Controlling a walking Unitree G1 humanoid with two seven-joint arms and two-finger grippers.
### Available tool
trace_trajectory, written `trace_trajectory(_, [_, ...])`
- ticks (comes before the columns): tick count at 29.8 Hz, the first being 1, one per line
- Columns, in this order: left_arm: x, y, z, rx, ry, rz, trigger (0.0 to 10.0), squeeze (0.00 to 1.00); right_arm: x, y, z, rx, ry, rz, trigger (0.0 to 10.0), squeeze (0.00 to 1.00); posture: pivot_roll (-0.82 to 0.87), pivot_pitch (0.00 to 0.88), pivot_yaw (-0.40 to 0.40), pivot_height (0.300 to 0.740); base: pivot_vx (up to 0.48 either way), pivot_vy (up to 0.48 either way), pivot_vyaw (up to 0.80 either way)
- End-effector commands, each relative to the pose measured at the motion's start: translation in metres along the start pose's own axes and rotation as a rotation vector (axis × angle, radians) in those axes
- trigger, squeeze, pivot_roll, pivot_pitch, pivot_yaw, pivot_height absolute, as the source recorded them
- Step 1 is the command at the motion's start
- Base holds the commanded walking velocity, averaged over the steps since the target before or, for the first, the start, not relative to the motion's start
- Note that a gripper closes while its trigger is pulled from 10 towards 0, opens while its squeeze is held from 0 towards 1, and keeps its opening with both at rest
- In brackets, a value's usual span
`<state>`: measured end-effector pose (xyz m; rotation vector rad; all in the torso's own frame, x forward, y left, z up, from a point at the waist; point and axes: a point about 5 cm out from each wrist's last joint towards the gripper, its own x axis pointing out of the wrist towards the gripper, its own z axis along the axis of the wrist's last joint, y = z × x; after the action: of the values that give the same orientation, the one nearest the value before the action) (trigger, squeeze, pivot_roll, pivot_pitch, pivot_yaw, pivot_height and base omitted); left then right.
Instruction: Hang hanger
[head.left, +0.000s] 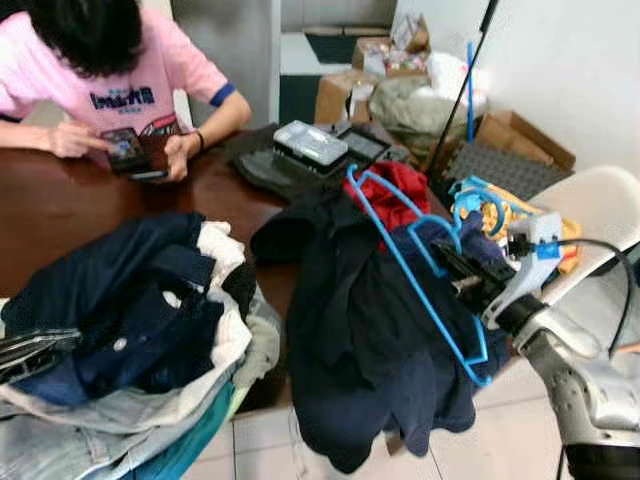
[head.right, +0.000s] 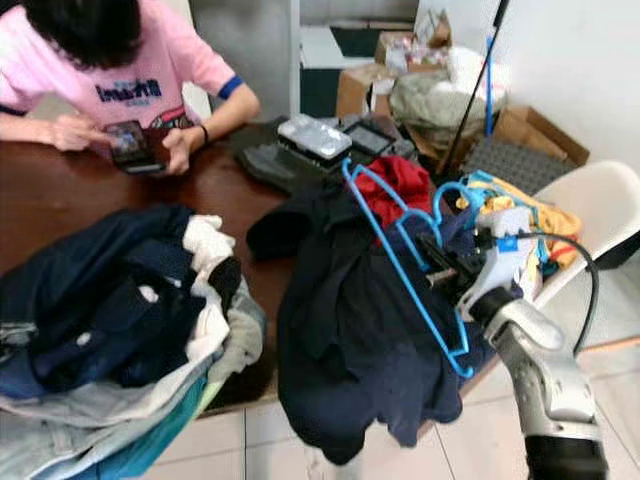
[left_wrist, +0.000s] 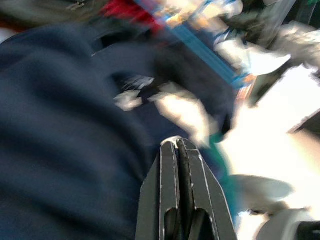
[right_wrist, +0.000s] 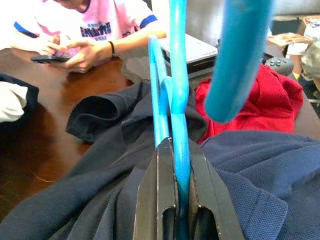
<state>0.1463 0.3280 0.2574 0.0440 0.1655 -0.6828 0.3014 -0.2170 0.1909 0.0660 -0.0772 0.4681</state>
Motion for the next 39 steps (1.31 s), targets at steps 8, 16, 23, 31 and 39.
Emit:
trace_trajectory(8, [-0.071, 0.078, 0.049, 0.194, -0.207, 0.805, 0.0, 0.0, -0.003, -0.003, -0.003, 0.005, 0.013, -0.004, 10.0, 0.0, 0.16, 0.146, -0.083, 0.74, 0.0, 0.0, 0.0])
trace_trajectory(16, [-0.072, 0.081, 0.0, -0.038, -0.226, 0.963, 0.0, 0.0, -0.001, -0.002, -0.005, 0.009, 0.02, 0.007, 10.0, 0.0, 0.17, 0.149, -0.091, 0.74, 0.0, 0.0, 0.0])
trace_trajectory(23, [-0.003, 0.052, -0.059, -0.185, -0.114, 0.726, 2.0, 0.0, 0.001, -0.003, -0.004, 0.005, 0.023, 0.018, 10.0, 0.0, 0.16, 0.144, -0.096, 0.74, 0.0, 0.0, 0.0])
trace_trajectory(31, [0.006, 0.056, -0.06, -0.19, -0.075, 0.716, 10.0, 1.0, 0.001, -0.004, -0.005, 0.004, 0.025, 0.016, 10.0, 0.0, 0.16, 0.136, -0.094, 0.74, 0.0, 0.0, 0.0])
trace_trajectory(39, [0.003, 0.045, -0.012, -0.076, -0.119, 0.514, 10.0, 1.0, 0.001, -0.004, -0.006, 0.002, 0.026, 0.023, 10.0, 0.0, 0.15, 0.132, -0.097, 0.74, 0.0, 0.0, 0.0])
